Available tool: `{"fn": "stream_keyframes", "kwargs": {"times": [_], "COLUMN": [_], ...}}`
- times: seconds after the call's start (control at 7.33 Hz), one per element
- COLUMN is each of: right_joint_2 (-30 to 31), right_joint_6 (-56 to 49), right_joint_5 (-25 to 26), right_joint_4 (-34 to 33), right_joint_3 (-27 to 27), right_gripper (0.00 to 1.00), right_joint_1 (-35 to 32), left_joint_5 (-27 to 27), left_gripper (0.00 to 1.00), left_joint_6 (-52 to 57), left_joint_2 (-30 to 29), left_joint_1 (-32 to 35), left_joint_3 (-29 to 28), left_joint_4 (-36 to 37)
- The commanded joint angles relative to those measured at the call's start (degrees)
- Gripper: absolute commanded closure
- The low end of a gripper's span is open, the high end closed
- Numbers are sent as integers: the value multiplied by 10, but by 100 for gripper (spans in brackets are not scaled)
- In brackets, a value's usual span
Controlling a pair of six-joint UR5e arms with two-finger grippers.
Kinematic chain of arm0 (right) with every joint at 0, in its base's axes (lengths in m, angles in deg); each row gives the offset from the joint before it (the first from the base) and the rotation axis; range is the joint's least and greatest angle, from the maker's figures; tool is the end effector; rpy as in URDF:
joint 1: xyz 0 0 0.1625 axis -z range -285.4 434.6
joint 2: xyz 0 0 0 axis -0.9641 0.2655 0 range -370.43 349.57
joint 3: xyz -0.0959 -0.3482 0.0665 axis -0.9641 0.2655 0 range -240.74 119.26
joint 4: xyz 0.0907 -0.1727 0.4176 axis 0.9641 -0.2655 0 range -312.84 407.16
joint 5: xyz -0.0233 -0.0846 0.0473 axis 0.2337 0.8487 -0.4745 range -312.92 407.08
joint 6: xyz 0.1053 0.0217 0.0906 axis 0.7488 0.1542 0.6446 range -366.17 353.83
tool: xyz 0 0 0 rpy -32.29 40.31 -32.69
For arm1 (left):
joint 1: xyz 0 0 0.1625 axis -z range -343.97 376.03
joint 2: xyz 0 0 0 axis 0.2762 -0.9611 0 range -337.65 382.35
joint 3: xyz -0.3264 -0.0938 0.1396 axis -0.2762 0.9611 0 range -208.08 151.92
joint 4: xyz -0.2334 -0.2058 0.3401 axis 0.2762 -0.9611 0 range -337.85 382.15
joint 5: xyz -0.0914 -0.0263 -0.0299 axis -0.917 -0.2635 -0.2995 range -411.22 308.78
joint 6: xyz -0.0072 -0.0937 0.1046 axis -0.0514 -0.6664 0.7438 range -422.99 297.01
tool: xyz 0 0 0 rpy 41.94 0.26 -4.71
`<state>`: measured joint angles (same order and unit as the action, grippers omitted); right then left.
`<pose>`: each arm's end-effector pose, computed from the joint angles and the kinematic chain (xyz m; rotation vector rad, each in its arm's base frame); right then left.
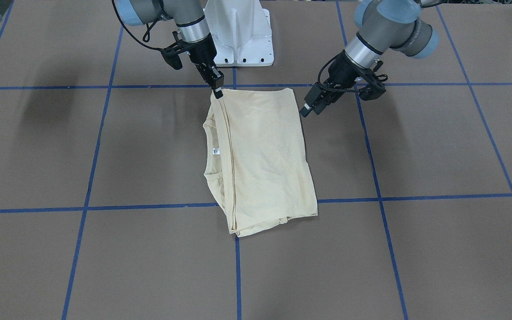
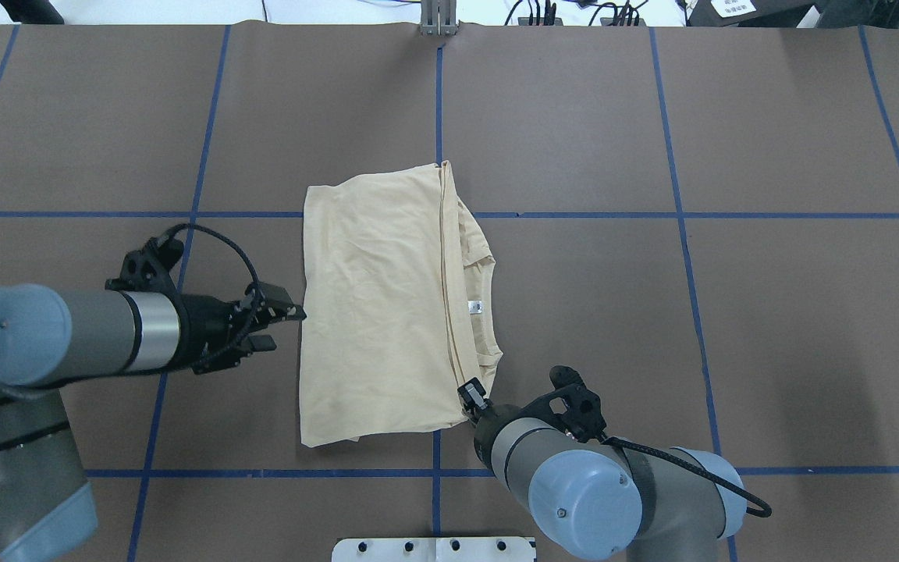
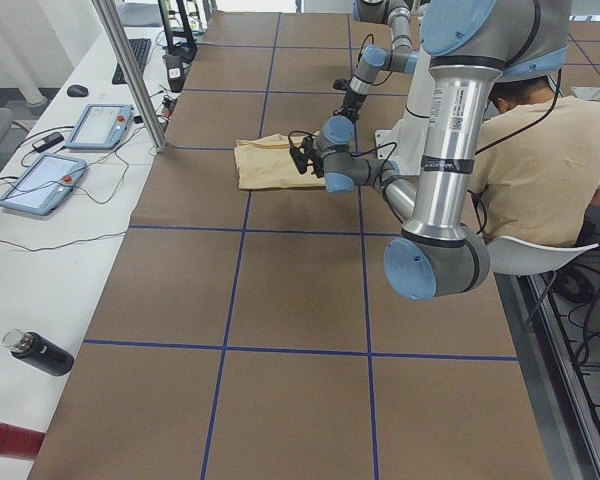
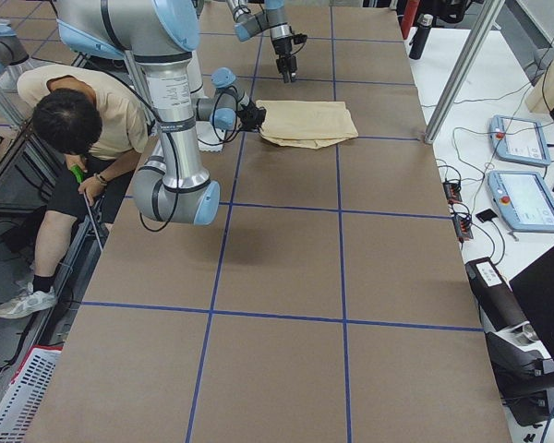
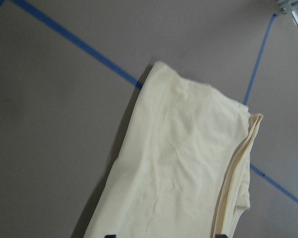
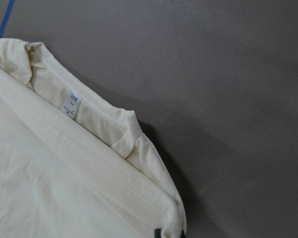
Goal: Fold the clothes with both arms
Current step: 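Move the left gripper to the near corner and grasp it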
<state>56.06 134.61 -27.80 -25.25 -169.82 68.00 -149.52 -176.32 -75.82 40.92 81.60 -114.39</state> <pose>-0.6148 -0.2423 0.1817 -0.1799 -1.1124 1.0378 0.4996 -0.3564 0.2614 -0.1084 1.3224 -0.6236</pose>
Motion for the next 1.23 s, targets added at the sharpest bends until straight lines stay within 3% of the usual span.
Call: {"fn": "stream_keyframes", "kwargs": {"times": [0.0,0.82,0.96,1.09], "right_joint_2": [0,1,1,1], "right_joint_6": [0,0,0,0], "right_joint_5": [-2,-1,-1,-2], "right_joint_4": [0,-1,-1,-1], "right_joint_3": [-1,-4,-5,-5], "right_gripper": [100,100,100,100], "right_joint_1": [0,-1,-1,-1], "left_joint_5": [66,69,69,69], "left_gripper": [36,47,50,62], "left_joint_6": [-41,-73,-73,-74], "left_joint_2": [19,17,17,16], "left_joint_1": [-86,-126,-127,-129], "left_joint_3": [2,-3,-3,-3], "left_joint_4": [25,29,29,29]}}
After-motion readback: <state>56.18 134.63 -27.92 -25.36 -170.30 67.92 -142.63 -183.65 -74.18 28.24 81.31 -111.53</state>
